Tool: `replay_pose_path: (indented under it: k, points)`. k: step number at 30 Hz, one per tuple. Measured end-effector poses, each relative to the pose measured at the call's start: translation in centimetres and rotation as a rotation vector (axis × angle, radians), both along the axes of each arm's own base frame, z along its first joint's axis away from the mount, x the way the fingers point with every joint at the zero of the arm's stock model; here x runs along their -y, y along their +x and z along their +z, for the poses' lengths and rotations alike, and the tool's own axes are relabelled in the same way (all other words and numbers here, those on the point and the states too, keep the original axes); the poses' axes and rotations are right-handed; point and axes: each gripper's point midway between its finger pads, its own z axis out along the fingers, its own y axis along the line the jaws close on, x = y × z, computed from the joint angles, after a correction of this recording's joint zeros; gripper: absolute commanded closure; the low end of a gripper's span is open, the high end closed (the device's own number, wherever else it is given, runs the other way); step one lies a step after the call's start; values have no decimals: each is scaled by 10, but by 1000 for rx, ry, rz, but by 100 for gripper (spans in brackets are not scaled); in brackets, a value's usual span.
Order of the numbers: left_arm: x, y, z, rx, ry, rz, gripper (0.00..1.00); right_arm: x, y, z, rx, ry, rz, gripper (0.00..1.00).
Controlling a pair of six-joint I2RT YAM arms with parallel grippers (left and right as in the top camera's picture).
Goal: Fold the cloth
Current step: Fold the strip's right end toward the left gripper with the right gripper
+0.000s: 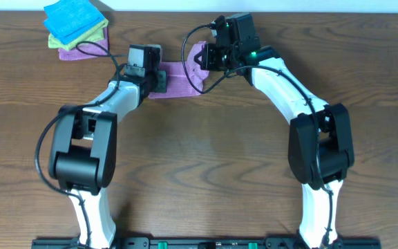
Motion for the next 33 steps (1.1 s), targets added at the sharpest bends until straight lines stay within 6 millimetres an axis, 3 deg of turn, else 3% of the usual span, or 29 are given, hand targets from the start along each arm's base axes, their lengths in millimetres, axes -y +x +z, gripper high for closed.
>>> replay_pose_path:
  k: [5,9,15,17,24,28,33]
  points:
    - [1,5,54,106,-20,0,94,-5,-2,-20,-32,-14,8,99]
    - [-5,3,79,140,-6,22,94,-15,-7,-31,-42,-18,29,99]
    - [-47,-9,71,66,79,139,94,-41,-16,-25,-10,4,80,99]
    - [-81,-10,69,44,83,231,94,-48,-20,-24,-8,11,98,99]
    - [-152,-18,80,27,48,400,94,-65,-27,-19,15,31,136,99]
    - [-168,-22,90,37,18,427,94,-79,-33,-16,34,35,157,99]
    - [-170,-24,91,30,-13,420,94,-90,-33,-26,48,41,169,99]
